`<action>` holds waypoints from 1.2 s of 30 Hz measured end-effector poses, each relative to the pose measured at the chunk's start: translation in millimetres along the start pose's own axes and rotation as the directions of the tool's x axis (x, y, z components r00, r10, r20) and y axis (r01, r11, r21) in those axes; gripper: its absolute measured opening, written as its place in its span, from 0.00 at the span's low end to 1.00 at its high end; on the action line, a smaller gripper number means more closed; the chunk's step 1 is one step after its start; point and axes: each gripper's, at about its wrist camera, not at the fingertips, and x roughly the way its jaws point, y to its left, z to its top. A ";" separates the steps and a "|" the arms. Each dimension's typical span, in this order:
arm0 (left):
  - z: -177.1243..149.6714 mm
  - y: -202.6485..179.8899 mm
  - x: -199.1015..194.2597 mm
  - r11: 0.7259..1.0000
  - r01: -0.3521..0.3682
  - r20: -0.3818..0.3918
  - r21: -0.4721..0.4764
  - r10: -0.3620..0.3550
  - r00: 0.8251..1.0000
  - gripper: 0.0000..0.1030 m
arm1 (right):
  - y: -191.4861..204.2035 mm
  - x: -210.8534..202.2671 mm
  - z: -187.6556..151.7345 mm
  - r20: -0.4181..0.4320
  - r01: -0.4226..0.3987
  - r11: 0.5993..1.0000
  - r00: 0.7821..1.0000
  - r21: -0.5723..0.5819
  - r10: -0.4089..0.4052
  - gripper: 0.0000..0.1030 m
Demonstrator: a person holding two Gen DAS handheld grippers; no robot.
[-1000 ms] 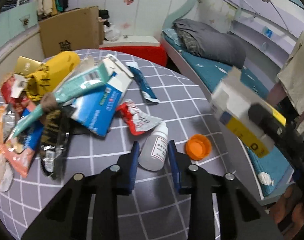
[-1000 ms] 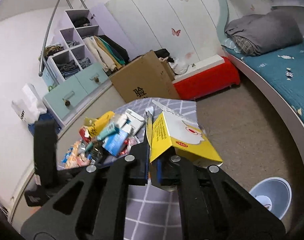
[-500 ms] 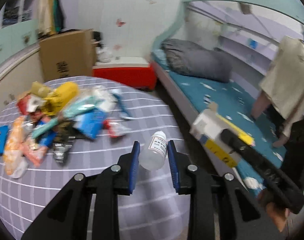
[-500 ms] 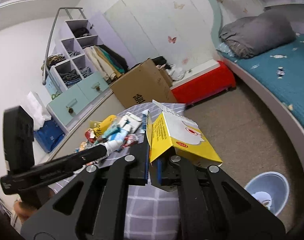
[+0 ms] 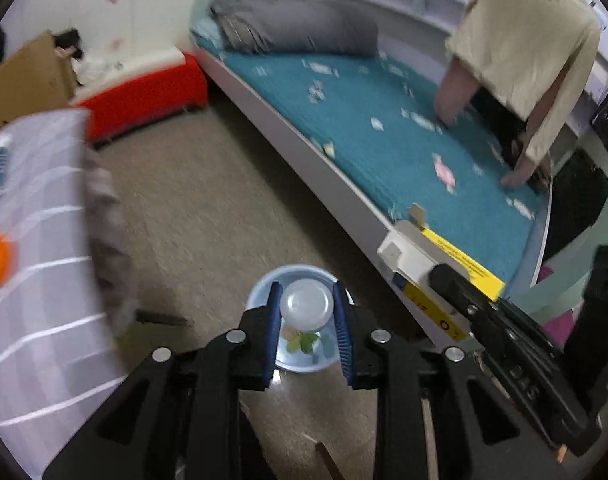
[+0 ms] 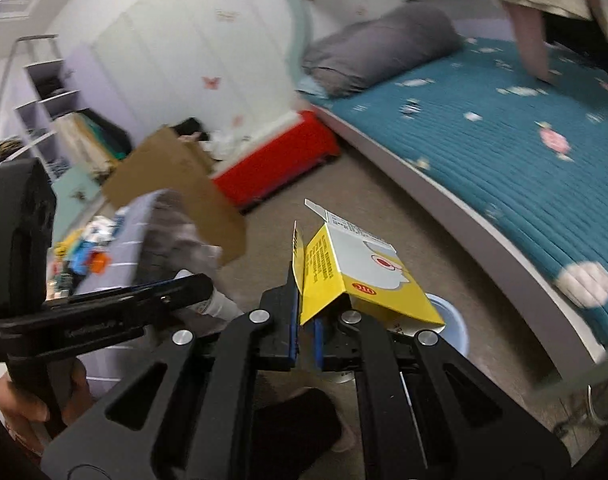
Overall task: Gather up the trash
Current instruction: 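Drop the white bottle and yellow-white box into the blue basin with both grippers, then grasp the orange cap with the right gripper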
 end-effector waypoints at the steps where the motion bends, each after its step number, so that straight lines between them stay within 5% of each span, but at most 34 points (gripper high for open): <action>1: 3.0 -4.1 16.5 1.000 0.002 -0.031 0.005 -0.002 1.000 0.24 | -6.5 1.4 -2.0 -0.003 0.013 1.000 1.000 0.011 -0.013 0.06; 6: 12.0 -13.9 68.3 1.000 0.008 -0.101 0.010 -0.007 0.995 0.26 | -38.2 15.1 -9.9 -0.020 0.085 0.995 0.996 0.056 -0.084 0.06; 8: 16.4 -15.1 85.5 1.000 -0.022 -0.147 0.000 0.022 0.989 0.55 | -47.3 23.7 -13.2 -0.039 0.100 0.992 0.995 0.077 -0.097 0.06; 10: 14.9 -13.5 89.2 0.999 -0.034 -0.135 -0.014 0.032 0.990 0.66 | -52.4 33.5 -16.2 -0.063 0.116 0.990 0.992 0.082 -0.111 0.06; 26: 3.6 16.0 113.0 0.986 -0.160 -0.180 -0.033 0.152 0.972 0.68 | -74.6 103.1 -44.4 -0.271 0.141 0.980 0.957 0.142 -0.099 0.09; 28: 4.0 17.6 110.6 0.983 -0.180 -0.172 -0.031 0.172 0.970 0.69 | -74.3 109.4 -41.6 -0.280 0.138 0.979 0.956 0.152 -0.091 0.18; 29: 4.4 18.0 108.8 0.982 -0.186 -0.169 -0.029 0.179 0.969 0.69 | -73.3 113.3 -40.0 -0.284 0.145 0.979 0.954 0.145 -0.099 0.36; 31: 5.4 17.8 103.9 0.980 -0.198 -0.165 -0.030 0.191 0.968 0.69 | -70.7 115.6 -38.1 -0.273 0.146 0.979 0.956 0.145 -0.103 0.58; 36: 7.7 12.7 87.4 0.977 -0.214 -0.123 -0.001 0.212 0.969 0.71 | -64.1 114.3 -38.5 -0.278 0.131 0.981 0.957 0.146 -0.086 0.58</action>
